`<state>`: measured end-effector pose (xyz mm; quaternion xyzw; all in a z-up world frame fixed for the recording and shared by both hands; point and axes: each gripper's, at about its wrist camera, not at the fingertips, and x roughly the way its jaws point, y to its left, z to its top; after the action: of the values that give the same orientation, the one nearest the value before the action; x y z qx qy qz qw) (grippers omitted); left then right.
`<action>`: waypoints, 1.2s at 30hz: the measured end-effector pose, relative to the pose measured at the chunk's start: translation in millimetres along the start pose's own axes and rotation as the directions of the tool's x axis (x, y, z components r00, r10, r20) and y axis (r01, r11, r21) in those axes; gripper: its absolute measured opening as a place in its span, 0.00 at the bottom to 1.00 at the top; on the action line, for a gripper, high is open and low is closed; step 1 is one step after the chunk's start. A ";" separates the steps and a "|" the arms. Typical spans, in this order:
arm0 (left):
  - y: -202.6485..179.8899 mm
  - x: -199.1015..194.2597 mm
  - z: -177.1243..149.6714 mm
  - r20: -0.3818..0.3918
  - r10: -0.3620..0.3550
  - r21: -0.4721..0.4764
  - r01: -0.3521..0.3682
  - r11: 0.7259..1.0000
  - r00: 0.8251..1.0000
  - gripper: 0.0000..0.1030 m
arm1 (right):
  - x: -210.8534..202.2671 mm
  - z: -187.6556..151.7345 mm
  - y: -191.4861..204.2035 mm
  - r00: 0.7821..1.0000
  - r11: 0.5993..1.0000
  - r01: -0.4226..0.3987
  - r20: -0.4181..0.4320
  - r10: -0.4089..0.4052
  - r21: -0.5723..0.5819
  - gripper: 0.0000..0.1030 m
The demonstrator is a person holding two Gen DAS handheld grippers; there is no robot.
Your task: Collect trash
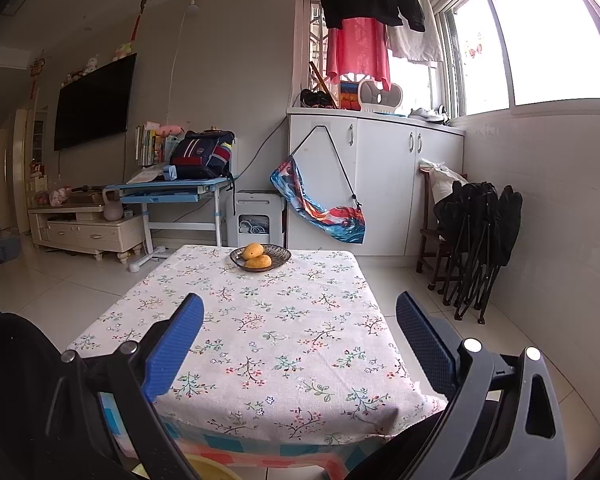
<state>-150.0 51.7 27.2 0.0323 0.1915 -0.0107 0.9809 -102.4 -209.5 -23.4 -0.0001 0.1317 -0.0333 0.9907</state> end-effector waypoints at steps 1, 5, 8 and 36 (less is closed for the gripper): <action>-0.2 0.0 0.1 0.001 0.003 -0.001 -0.003 1.000 1.000 0.93 | 0.1 0.0 -0.3 1.000 1.000 0.001 -0.001 -0.001 0.000 0.91; 0.3 -1.9 2.1 0.008 0.008 0.000 -0.008 1.000 1.000 0.93 | 0.4 0.1 -1.6 1.000 1.000 0.001 -0.004 -0.001 0.000 0.91; 2.0 -2.3 2.8 0.010 0.004 -0.006 -0.004 1.000 1.000 0.93 | 0.7 0.0 -1.9 1.000 1.000 0.002 -0.006 -0.002 -0.001 0.91; 7.5 -5.2 7.1 0.024 0.032 -0.015 -0.031 0.999 0.999 0.93 | 5.0 -2.8 -0.7 1.000 1.000 0.004 -0.014 -0.004 -0.019 0.91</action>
<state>-151.8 58.8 36.1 0.0282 0.1791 0.0058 0.9834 -98.3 -210.5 -27.4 -0.0095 0.1388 -0.0341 0.9897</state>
